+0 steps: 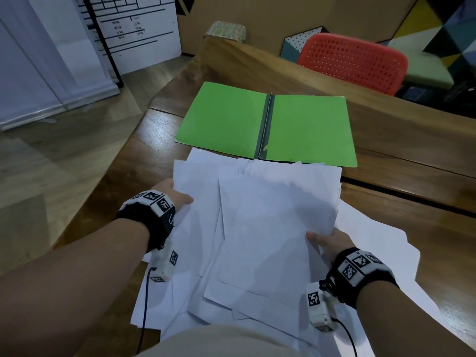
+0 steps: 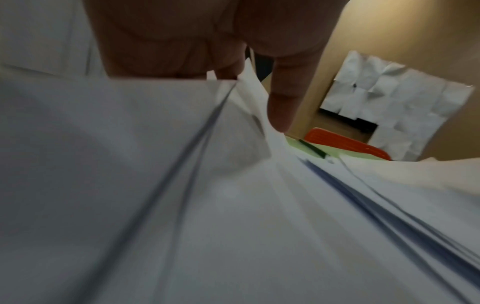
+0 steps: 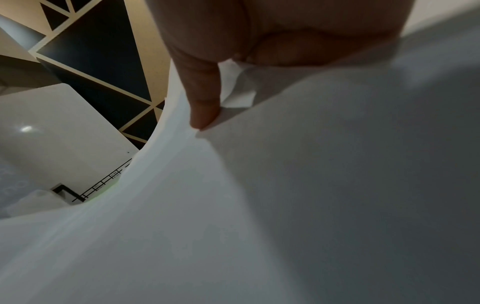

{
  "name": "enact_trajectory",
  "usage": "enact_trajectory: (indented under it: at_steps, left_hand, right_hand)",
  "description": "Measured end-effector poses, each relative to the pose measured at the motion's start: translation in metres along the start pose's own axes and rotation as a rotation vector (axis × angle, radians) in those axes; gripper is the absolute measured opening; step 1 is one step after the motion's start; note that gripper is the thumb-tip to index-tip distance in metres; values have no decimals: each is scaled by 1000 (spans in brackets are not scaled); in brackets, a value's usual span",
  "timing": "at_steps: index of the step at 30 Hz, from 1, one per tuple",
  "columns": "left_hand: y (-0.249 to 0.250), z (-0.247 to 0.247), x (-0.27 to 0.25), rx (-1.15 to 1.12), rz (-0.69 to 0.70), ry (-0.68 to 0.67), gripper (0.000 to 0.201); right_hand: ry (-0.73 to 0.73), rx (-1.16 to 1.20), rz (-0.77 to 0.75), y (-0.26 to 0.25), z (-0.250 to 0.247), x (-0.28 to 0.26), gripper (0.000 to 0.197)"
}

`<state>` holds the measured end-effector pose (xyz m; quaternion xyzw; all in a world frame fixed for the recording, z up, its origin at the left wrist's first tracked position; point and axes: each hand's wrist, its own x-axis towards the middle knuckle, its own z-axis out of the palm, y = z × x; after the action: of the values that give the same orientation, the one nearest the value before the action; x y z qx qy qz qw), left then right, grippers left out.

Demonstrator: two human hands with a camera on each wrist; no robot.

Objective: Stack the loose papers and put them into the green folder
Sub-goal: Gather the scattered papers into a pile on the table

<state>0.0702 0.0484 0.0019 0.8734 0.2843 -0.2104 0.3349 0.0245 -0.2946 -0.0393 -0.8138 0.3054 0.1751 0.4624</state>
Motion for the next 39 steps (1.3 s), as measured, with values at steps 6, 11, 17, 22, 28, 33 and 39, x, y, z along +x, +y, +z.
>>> enact_trajectory:
  at_steps: [6, 11, 17, 22, 28, 33, 39]
  left_hand:
    - [-1, 10, -3, -23, 138, 58, 40]
    - [7, 19, -10, -347, 321, 129, 26]
    - [4, 16, -8, -91, 85, -172, 45]
    - [-7, 27, -5, -237, 127, -286, 25]
    - [-9, 42, -17, -622, 21, -290, 26]
    - [-11, 49, -25, -201, 109, -221, 51]
    - [-15, 46, -20, -268, 4, -162, 51]
  right_hand:
    - [0, 68, 34, 2, 2, 1, 40]
    - [22, 59, 19, 4, 0, 2, 41]
    - [7, 7, -40, 1, -4, -1, 28]
    - [81, 28, -49, 4, -21, 4, 29]
    - [-5, 71, -40, 0, 2, -2, 39]
    - [-136, 70, -100, -22, 35, -14, 28]
    - [157, -52, 72, -4, -25, -5, 50]
